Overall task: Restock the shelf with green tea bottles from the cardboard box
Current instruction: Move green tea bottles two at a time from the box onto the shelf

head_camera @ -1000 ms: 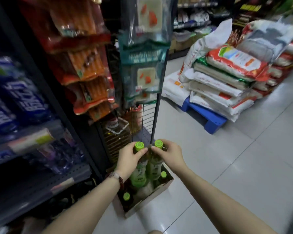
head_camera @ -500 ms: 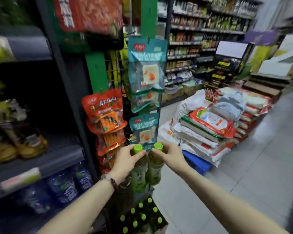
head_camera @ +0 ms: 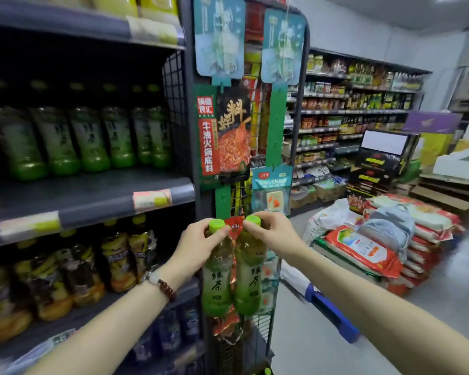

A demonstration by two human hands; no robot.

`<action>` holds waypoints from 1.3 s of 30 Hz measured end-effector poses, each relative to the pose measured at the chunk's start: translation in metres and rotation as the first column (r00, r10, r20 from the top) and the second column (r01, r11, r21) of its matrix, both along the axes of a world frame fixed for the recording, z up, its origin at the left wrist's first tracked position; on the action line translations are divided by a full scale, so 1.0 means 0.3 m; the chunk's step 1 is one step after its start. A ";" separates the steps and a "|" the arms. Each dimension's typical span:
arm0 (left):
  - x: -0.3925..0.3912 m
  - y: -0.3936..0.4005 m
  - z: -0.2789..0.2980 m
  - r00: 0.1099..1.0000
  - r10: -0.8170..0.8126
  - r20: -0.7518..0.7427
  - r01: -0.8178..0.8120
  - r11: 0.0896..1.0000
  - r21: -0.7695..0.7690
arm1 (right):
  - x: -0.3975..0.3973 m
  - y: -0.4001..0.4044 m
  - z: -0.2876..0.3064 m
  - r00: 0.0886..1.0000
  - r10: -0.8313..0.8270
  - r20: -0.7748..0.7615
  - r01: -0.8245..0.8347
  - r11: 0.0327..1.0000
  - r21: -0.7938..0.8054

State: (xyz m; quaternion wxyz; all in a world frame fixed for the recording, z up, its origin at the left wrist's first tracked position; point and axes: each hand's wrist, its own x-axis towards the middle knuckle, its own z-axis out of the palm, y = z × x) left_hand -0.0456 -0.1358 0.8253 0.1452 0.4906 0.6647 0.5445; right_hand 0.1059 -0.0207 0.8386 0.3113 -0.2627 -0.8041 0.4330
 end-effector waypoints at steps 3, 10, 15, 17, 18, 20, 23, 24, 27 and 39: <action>-0.040 -0.092 0.107 0.991 0.099 -0.090 -0.100 0.995 0.000 | -0.064 -0.055 0.098 0.996 0.088 -0.003 -0.087 0.996 0.021; -0.143 -0.261 0.309 0.966 0.253 -0.050 -0.251 0.967 0.049 | -0.237 -0.154 0.300 0.958 0.285 -0.018 -0.282 0.954 0.100; -0.172 -0.331 0.466 0.953 0.300 0.037 -0.302 0.947 0.111 | -0.331 -0.203 0.437 0.925 0.372 -0.077 -0.356 0.920 0.164; -0.182 -0.353 0.521 0.948 0.311 0.061 -0.317 0.939 0.134 | -0.362 -0.226 0.487 0.918 0.387 -0.090 -0.366 0.912 0.185; -0.188 -0.364 0.544 0.946 0.315 0.080 -0.324 0.935 0.142 | -0.376 -0.238 0.509 0.916 0.390 -0.097 -0.367 0.910 0.194; -0.202 -0.384 0.589 0.939 0.329 0.097 -0.341 0.926 0.163 | -0.404 -0.261 0.554 0.913 0.389 -0.122 -0.359 0.909 0.210; -0.235 -0.419 0.654 0.933 0.352 0.075 -0.360 0.908 0.215 | -0.451 -0.297 0.617 0.909 0.381 -0.169 -0.339 0.912 0.231; -0.250 -0.432 0.676 0.932 0.358 0.058 -0.361 0.904 0.230 | -0.468 -0.311 0.637 0.905 0.381 -0.191 -0.335 0.913 0.234; -0.299 -0.475 0.741 0.924 0.383 -0.006 -0.366 0.887 0.280 | -0.521 -0.366 0.690 0.901 0.337 -0.273 -0.269 0.928 0.259; -0.565 -0.658 0.789 0.774 0.608 -0.175 -0.476 0.742 0.472 | -0.812 -0.644 0.775 0.861 0.206 -0.465 -0.092 0.962 0.257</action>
